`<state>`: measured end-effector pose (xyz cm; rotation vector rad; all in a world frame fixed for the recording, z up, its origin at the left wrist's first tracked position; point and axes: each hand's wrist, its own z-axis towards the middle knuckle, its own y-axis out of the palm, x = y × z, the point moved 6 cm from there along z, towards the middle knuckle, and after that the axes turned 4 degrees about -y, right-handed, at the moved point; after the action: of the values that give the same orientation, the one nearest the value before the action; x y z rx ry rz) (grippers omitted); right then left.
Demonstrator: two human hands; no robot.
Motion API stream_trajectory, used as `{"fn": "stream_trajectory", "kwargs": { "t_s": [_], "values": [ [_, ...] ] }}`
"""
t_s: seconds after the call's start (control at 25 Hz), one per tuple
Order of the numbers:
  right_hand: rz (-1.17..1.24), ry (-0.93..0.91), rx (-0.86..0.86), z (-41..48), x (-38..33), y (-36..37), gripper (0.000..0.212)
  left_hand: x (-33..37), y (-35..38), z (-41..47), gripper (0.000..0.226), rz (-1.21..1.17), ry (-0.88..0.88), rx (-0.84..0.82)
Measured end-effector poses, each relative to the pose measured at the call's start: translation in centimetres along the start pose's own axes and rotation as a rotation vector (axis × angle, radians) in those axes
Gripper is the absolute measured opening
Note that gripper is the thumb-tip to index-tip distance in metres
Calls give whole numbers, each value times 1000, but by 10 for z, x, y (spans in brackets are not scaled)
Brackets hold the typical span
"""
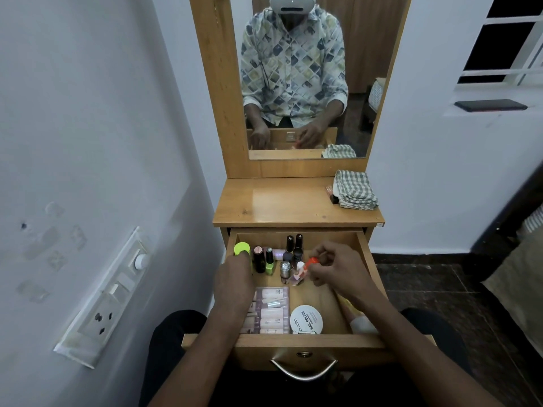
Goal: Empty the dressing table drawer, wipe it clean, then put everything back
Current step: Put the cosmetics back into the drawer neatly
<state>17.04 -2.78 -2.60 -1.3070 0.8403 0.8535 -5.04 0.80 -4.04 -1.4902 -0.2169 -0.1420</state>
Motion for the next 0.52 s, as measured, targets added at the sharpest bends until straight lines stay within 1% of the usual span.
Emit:
{"fn": "stream_trajectory", "kwargs": {
  "t_s": [0.08,0.16,0.24,0.28,0.36,0.44,0.52],
  "values": [
    [-23,70,-4,-3,8,-5,12,-3,-1,0,12,-18,-19,8],
    [-177,69,15,-2,9,-11,10,-4,-2,-1,12,-42,-13,24],
    [-372,55,-18,2,7,-14,13,-5,-3,-1,12,-67,-13,49],
    [-457,67,-72,3,7,-13,14,-5,-2,-2,13,-74,-19,57],
    [-611,120,-242,2,14,-2,14,-5,-2,-2,13,-84,-27,59],
    [-684,213,-397,-6,24,12,19,-4,-2,-2,13,-90,-33,50],
    [-748,253,-465,-12,29,20,24,-5,-1,-2,12,-90,-36,43]
  ]
}}
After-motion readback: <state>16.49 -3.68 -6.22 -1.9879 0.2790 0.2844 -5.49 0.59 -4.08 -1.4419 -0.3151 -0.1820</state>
